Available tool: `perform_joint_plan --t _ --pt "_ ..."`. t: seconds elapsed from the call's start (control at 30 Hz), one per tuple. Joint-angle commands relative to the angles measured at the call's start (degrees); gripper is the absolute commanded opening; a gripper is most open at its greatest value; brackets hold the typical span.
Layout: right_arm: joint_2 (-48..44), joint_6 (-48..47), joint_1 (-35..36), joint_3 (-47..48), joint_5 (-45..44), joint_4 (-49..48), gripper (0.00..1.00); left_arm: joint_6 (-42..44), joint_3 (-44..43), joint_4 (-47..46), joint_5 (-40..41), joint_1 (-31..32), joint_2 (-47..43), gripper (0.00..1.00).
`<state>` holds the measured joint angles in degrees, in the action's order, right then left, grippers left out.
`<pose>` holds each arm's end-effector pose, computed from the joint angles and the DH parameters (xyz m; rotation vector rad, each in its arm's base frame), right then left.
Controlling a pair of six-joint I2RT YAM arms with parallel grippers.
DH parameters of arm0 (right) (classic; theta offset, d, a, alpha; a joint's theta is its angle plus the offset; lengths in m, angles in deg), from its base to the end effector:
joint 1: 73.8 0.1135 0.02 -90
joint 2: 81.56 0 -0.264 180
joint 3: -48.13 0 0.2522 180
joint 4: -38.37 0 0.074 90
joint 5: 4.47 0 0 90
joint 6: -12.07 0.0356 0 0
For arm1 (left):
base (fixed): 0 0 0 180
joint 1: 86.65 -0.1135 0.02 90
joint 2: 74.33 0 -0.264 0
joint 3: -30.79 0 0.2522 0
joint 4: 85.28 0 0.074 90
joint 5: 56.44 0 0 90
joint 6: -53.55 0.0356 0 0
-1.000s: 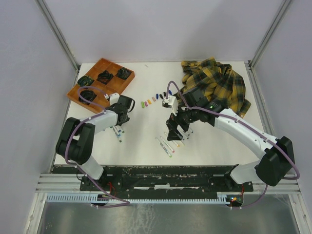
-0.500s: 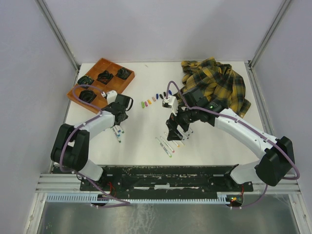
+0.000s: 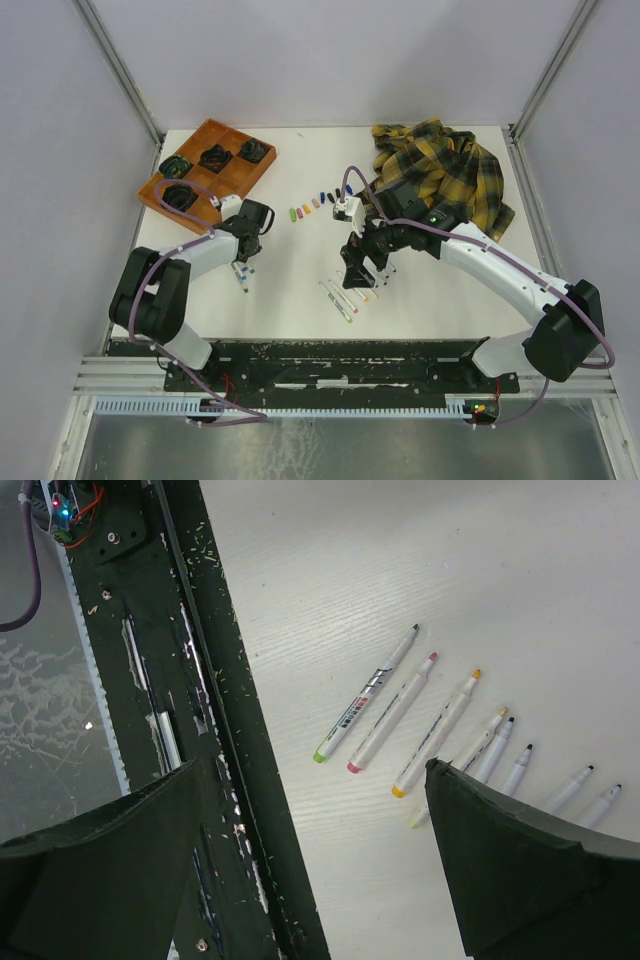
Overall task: Open the pen caps
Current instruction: Pick up the pen from the center of the board.
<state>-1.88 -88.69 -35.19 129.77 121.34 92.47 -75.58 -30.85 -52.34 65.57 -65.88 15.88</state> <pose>0.2120 0.1959 0.3006 -1.2838 2.1359 0.9811 0.2799 -0.0860 0.1653 -0.5617 2.3676 0.2956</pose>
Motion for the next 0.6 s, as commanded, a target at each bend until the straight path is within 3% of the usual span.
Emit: perform_joint_plan --t 0.0,0.23,0.57 --pt "-0.56 0.13 -0.02 0.65 0.31 -1.51 0.97 -1.66 0.4 -1.68 2.19 0.04 1.95 0.37" --pt "-0.53 0.21 0.04 0.59 0.33 -1.54 0.97 -1.33 1.48 -3.94 -0.35 0.08 2.18 0.32" --pt "-0.52 0.22 0.04 0.52 0.36 -1.62 0.97 0.43 0.19 -1.55 0.35 0.12 0.49 0.35"
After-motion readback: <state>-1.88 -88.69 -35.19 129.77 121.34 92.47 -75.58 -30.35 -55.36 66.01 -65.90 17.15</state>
